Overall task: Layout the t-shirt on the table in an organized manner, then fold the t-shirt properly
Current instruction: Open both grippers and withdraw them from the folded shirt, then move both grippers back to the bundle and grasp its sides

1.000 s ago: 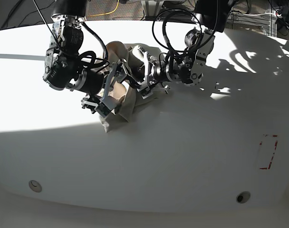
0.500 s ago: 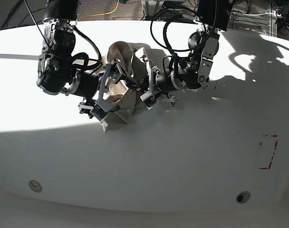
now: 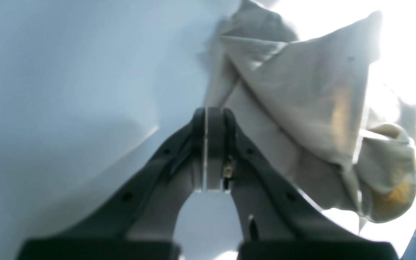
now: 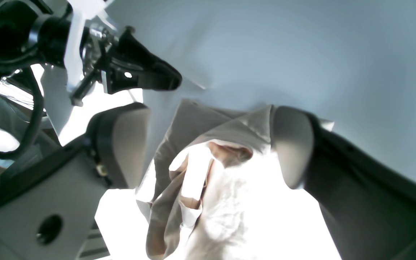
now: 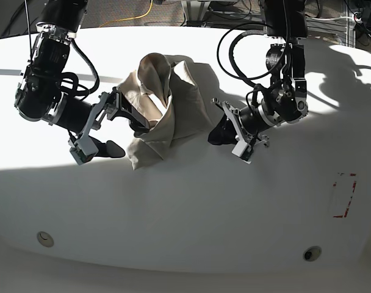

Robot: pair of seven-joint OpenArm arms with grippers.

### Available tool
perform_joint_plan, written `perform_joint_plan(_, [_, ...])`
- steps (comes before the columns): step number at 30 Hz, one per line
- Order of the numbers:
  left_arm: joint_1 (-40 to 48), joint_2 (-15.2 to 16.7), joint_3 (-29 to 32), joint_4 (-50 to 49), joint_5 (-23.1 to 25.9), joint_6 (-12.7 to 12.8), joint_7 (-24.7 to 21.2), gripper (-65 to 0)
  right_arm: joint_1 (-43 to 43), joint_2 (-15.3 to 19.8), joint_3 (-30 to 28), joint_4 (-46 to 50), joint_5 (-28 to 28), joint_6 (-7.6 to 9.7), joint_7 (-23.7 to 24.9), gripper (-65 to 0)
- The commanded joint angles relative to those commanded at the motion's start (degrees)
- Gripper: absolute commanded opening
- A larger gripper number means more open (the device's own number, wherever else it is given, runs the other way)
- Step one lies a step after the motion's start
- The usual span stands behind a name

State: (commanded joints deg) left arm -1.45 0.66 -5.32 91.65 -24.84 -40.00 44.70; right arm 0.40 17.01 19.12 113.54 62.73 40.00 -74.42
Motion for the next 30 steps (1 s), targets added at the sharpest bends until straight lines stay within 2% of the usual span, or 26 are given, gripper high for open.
perform_joint_plan(5, [0.88,-1.85,-0.26,-3.69,-0.35,0.0,0.0,-65.0,-0.62,-0.44,-0.09,-2.81,-5.01,0.0,0.35,-12.5])
perform_joint_plan(14, [0.7,-2.11,2.2,-9.41,-0.44,0.0,-0.09,-65.0,0.09,-2.46,-0.26,-11.25,-9.67,0.0,3.43,-11.9])
perform_joint_plan(19, [0.53,-2.02,3.87,-10.81,-0.44,0.0,-0.18,-65.0,0.09,-2.81,-0.62,-13.19,-9.67,0.0,3.69,-12.2])
perform_joint_plan(24, [-0.62,-0.97,4.48,-10.9,-0.09,0.0,-0.88,-65.0,0.44,-2.99,-4.92,-13.36,-9.67,0.0,3.87,-12.4])
perform_joint_plan(30, [-1.85,-0.44,4.92,-13.27,-0.09,0.0,-1.41,-65.0,1.41,-6.77,-8.26,-13.54,-10.02,0.0,3.87,-12.5])
